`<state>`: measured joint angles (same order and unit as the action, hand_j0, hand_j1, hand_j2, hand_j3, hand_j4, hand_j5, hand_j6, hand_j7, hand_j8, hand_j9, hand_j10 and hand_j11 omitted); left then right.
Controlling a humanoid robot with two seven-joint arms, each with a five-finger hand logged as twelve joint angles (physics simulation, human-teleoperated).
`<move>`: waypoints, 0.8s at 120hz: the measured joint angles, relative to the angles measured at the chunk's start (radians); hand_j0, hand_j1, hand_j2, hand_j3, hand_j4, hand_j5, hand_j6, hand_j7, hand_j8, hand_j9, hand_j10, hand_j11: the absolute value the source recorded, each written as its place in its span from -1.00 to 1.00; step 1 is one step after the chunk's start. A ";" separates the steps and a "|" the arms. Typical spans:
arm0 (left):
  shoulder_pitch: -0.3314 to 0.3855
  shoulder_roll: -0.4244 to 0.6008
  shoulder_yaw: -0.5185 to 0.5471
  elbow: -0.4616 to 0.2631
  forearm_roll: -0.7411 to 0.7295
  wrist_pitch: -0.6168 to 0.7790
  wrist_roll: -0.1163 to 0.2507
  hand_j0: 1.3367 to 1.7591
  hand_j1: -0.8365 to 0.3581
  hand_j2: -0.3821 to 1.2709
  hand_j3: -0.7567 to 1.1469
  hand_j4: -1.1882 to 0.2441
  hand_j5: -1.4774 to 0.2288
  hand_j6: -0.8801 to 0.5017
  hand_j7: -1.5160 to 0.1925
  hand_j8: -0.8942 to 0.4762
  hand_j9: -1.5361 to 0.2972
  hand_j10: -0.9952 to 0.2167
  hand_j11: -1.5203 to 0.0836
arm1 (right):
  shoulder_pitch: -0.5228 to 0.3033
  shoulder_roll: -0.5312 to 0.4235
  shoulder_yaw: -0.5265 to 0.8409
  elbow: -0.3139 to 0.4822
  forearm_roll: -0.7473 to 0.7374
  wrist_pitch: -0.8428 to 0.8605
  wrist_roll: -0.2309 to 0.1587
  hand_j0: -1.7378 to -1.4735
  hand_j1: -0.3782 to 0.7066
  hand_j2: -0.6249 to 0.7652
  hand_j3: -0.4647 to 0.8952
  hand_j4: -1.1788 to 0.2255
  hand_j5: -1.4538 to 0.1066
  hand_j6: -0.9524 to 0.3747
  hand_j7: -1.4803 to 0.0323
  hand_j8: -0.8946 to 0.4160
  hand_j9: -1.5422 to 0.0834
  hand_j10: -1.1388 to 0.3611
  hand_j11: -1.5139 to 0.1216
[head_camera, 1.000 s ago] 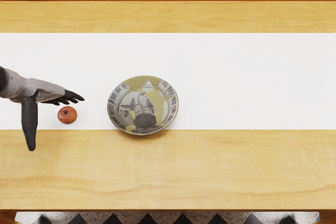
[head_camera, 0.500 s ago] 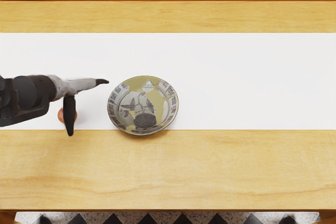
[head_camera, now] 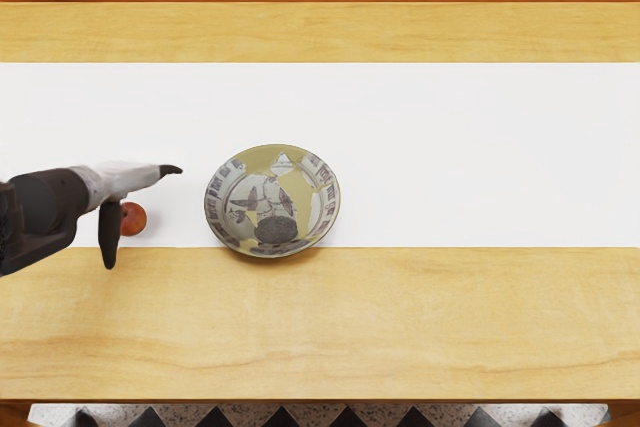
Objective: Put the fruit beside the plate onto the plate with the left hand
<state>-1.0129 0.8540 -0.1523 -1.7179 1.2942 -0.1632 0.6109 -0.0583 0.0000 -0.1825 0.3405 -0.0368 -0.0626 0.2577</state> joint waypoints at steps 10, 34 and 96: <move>0.014 0.000 0.000 -0.001 0.040 0.019 0.000 0.52 0.89 -0.52 -0.20 0.58 0.65 0.19 0.70 0.22 0.60 0.55 0.81 | 0.000 0.000 0.000 0.000 0.000 0.000 0.000 -0.40 -0.91 -0.11 -0.32 0.66 0.84 0.41 0.93 0.34 0.87 0.50 0.82; 0.017 -0.006 0.009 -0.002 0.074 0.032 0.000 0.52 0.87 -0.52 -0.20 0.57 0.64 0.18 0.69 0.21 0.59 0.54 0.80 | 0.000 0.000 0.000 -0.002 0.000 0.000 0.000 -0.40 -0.91 -0.11 -0.32 0.66 0.84 0.41 0.93 0.34 0.87 0.50 0.82; 0.049 -0.022 0.013 0.001 0.137 0.080 0.000 0.52 0.70 -0.50 -0.20 0.45 0.51 0.05 0.55 0.08 0.47 0.39 0.66 | 0.001 0.000 0.000 -0.006 0.000 0.000 0.000 -0.40 -0.91 -0.11 -0.32 0.66 0.84 0.41 0.93 0.34 0.87 0.50 0.82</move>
<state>-0.9643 0.8322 -0.1391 -1.7166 1.4313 -0.0835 0.6109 -0.0569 0.0000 -0.1823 0.3348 -0.0368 -0.0629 0.2577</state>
